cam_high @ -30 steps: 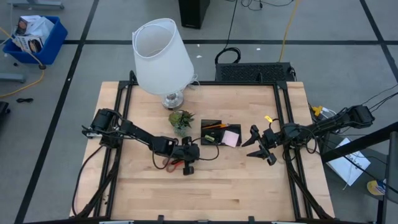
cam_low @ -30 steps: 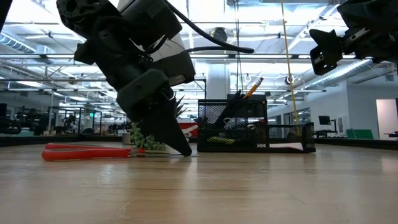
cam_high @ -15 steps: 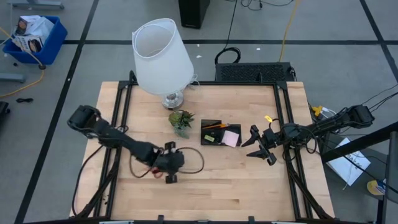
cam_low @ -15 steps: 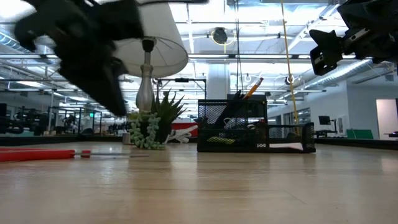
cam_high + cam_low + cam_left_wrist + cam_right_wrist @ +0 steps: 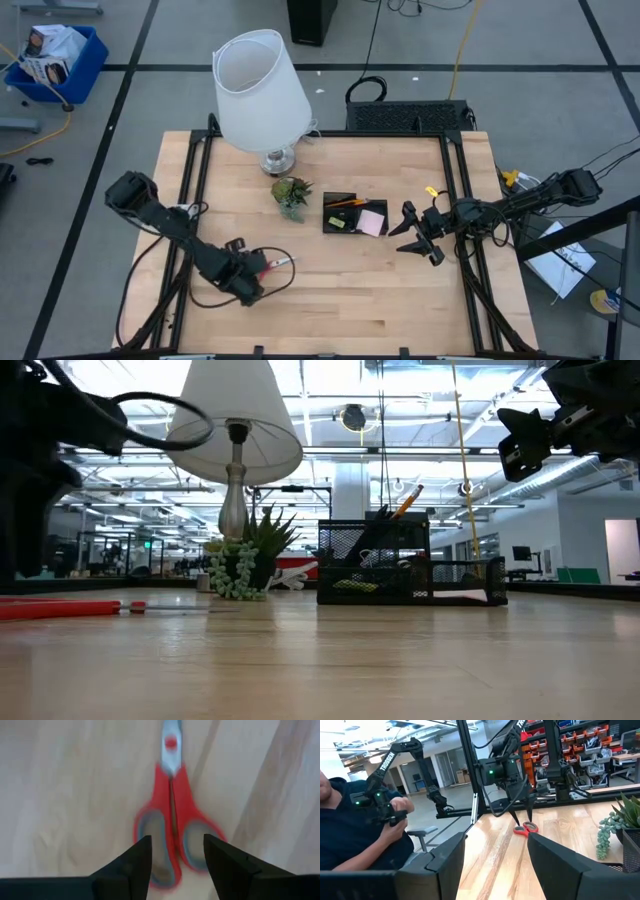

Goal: Pick and place office supplies into organizer
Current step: Put the red scissors into the desk organizer

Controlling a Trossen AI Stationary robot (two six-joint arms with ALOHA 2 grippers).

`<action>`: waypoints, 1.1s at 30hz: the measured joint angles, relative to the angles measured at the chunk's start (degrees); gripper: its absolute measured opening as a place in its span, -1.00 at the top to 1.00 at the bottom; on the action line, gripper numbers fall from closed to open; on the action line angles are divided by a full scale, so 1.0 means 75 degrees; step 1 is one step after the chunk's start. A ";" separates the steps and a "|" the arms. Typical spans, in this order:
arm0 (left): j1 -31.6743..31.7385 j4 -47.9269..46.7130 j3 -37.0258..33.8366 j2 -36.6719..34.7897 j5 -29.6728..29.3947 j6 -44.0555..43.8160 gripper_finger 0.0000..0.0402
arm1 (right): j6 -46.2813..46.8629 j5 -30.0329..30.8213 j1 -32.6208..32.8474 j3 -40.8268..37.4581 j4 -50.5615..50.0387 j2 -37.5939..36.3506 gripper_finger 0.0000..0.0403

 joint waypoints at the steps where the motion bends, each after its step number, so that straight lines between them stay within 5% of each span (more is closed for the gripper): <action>1: -0.0033 -0.0065 0.0000 0.0001 0.0138 -0.0129 0.09 | 0.0000 0.0000 0.0003 0.0001 0.0006 0.0000 -0.05; 17: -0.0347 0.0621 -0.0507 -0.0007 0.0713 -0.1079 0.08 | 0.0002 -0.0001 0.0001 0.0001 0.0001 0.0000 -0.05; 33: -0.0696 0.0890 -0.0504 -0.0007 0.0462 -0.0220 0.08 | 0.0002 -0.0001 0.0001 0.0001 0.0000 0.0000 -0.05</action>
